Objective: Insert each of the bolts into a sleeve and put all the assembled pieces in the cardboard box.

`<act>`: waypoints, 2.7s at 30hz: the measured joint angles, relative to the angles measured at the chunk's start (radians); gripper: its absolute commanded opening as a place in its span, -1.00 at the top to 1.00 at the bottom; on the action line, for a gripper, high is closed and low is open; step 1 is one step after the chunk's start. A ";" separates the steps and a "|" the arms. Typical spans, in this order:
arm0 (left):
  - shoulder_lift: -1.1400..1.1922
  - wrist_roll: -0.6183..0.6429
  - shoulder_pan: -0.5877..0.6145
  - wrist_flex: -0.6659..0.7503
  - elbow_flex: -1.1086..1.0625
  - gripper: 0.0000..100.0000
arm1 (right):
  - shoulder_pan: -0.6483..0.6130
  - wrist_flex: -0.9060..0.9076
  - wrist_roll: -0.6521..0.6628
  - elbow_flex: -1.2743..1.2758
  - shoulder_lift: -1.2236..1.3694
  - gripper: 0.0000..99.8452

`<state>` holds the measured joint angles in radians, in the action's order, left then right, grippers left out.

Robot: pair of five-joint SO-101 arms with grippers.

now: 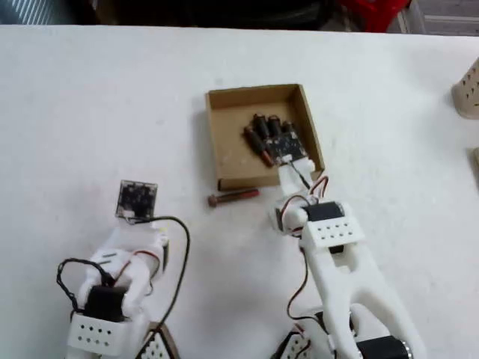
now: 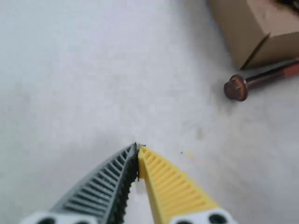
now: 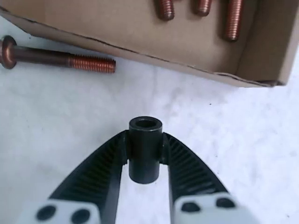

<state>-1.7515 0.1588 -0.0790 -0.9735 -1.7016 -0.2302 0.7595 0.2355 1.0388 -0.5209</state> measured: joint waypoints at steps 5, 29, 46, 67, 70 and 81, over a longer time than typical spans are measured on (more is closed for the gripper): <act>0.000 0.068 -0.028 0.147 0.000 0.95 | 0.028 0.000 0.000 0.000 0.000 0.97; 0.031 0.186 -0.252 0.284 0.184 0.95 | 0.080 -0.029 0.000 0.000 0.000 0.97; 0.982 0.410 -0.258 0.437 0.606 0.95 | 0.080 -0.029 0.000 0.000 0.000 0.97; 1.567 0.470 -0.318 0.968 0.641 0.95 | 0.106 -0.017 0.000 0.000 0.000 0.97; 1.590 0.470 -0.318 0.968 0.652 0.95 | 0.106 -0.017 0.000 0.000 0.000 0.97; 1.223 0.471 -0.370 0.970 0.489 0.95 | 0.106 -0.017 0.000 0.000 0.000 0.97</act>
<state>-0.5286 0.6299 -0.4488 -0.0038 -1.2121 -0.1243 0.7426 0.2355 1.0388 -0.5209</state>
